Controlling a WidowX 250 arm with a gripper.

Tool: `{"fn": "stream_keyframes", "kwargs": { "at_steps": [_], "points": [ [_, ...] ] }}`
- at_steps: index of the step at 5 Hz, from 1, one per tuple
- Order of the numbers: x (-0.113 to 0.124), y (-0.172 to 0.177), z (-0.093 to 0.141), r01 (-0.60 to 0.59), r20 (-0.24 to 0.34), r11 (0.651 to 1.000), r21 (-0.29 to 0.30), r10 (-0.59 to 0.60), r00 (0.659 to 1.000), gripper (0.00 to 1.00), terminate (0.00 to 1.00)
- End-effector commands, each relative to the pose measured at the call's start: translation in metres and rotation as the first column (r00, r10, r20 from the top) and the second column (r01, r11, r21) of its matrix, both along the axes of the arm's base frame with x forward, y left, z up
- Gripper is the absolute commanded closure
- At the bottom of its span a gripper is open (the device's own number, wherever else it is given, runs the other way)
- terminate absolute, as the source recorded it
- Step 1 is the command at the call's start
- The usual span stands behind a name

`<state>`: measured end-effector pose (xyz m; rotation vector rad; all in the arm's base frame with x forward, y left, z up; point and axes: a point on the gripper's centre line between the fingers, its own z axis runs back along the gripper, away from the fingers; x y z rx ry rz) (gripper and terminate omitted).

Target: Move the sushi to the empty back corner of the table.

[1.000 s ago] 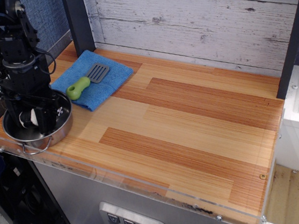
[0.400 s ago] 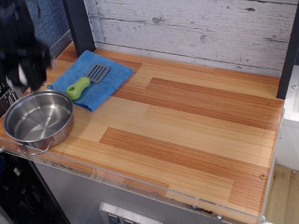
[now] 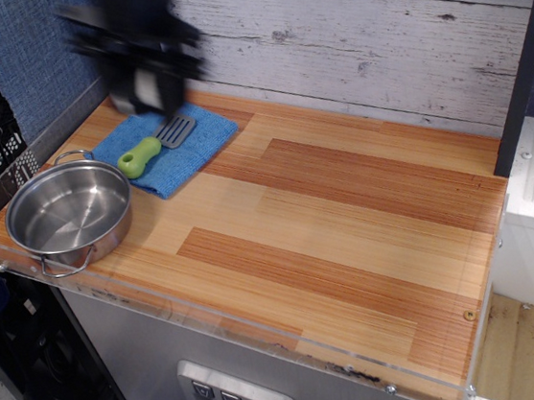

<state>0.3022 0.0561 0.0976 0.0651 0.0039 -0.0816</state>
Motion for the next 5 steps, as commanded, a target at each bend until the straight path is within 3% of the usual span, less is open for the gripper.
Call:
{"fn": "stream_keyframes", "kwargs": {
  "at_steps": [1, 2, 3, 4, 5],
  "points": [
    [0.041, -0.095, -0.006, 0.053, 0.034, 0.998, 0.041, -0.055, 0.998, 1.00, 0.00],
    [0.052, -0.111, -0.015, 0.079, 0.048, 0.995, 0.068, -0.083, 0.995, 1.00, 0.00],
    [0.056, -0.118, -0.020, -0.013, 0.128, 0.997, 0.071, 0.004, 0.992, 1.00, 0.00],
    [0.052, -0.114, -0.024, -0.053, 0.151, 0.996, 0.067, 0.043, 0.988, 1.00, 0.00],
    [0.048, -0.113, -0.020, -0.085, 0.156, 0.996, 0.010, 0.082, 0.984, 0.00, 0.00]
  ]
}}
